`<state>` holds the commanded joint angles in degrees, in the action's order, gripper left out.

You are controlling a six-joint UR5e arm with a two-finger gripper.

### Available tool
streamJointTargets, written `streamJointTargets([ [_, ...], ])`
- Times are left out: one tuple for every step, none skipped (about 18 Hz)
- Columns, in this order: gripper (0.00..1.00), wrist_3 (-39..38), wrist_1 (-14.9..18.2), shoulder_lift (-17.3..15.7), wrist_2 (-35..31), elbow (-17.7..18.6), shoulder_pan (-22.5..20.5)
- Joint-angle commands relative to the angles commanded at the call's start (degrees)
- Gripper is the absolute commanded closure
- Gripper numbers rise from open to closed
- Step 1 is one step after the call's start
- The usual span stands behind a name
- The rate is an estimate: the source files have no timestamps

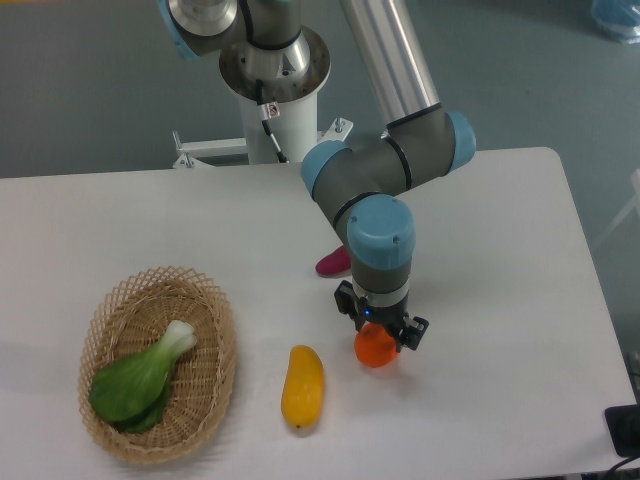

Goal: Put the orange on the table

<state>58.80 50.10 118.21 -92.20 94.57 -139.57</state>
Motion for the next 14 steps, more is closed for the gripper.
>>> streamJointTargets([
  [0.09, 0.0, 0.0, -0.1, 0.1, -0.1, 0.1],
  [0.08, 0.0, 0.0, -0.2, 0.2, -0.3, 0.0],
  [0.07, 0.0, 0.0, -0.2, 0.2, -0.5, 0.0],
  [0.06, 0.1, 0.0, -0.3, 0.2, -0.7, 0.0],
  [0.06, 0.1, 0.0, -0.4, 0.3, -0.7, 0.0],
  [0.05, 0.0, 0.0, -0.4, 0.3, -0.7, 0.0],
  [0.05, 0.1, 0.0, -0.6, 0.4, -1.0, 0.0],
  [0.04, 0.1, 0.0, -0.7, 0.4, -1.1, 0.0],
  [0.01, 0.2, 0.1, -0.8, 0.3, -1.2, 0.0],
  [0.01, 0.2, 0.1, -0.8, 0.0, -1.5, 0.0],
  [0.01, 0.3, 0.0, -1.4, 0.8, -1.1, -0.2],
  [0.01, 0.3, 0.3, -2.4, 1.1, -1.1, -0.4],
  [0.0, 0.4, 0.4, -2.5, 1.1, -1.1, -0.5],
  [0.0, 0.4, 0.4, -2.5, 1.1, -1.8, -0.6],
])
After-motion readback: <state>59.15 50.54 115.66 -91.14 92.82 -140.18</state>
